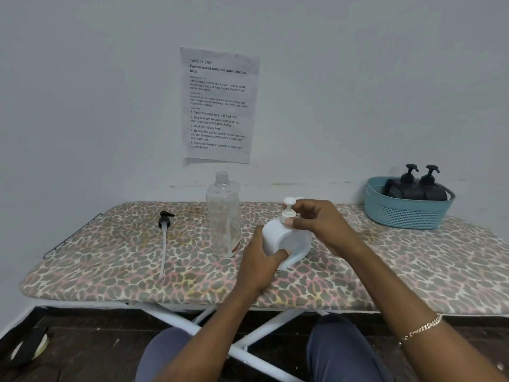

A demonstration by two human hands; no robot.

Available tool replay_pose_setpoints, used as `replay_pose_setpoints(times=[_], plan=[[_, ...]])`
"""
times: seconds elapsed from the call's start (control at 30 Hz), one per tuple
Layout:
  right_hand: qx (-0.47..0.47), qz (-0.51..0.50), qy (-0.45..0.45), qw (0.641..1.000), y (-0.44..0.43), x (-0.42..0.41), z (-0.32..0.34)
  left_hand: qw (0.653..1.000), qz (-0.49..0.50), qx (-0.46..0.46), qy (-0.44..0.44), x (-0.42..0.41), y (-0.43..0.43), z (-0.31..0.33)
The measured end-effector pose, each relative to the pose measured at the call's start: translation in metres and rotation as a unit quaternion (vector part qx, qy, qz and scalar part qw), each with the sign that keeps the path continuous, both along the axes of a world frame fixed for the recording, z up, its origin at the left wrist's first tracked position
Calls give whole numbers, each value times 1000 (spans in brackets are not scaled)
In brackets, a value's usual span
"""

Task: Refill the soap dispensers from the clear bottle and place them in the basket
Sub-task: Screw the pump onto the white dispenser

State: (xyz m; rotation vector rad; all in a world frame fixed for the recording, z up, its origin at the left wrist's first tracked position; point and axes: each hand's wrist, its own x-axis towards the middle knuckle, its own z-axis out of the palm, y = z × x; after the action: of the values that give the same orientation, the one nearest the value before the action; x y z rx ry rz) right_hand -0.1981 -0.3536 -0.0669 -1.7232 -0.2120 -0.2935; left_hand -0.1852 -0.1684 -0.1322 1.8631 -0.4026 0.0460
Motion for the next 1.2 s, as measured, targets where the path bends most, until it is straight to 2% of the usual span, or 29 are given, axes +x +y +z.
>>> replay_pose_setpoints(times=[0.13,0.33,0.57,0.8,1.03,1.2], plan=[[-33,-53,-16,998,9,3,-5,1000,-6,-9,4,-1,1,1],[-1,49,21,999,-2,1,-2,1000,-6,-12,4,-1,0,1],[-11,-37,-21,999,8,1,-8,1000,-7,-13,3,-1,0,1],[0,63,16,998,-4,-1,0,1000,-9,-12,9,-1,0,2],[-1,-28,-28,999,3,4,-10,1000,-4,-5,6,-1,0,3],[-15,41,-5,999,-2,0,-4,1000,-2,-1,6,0,0,1]])
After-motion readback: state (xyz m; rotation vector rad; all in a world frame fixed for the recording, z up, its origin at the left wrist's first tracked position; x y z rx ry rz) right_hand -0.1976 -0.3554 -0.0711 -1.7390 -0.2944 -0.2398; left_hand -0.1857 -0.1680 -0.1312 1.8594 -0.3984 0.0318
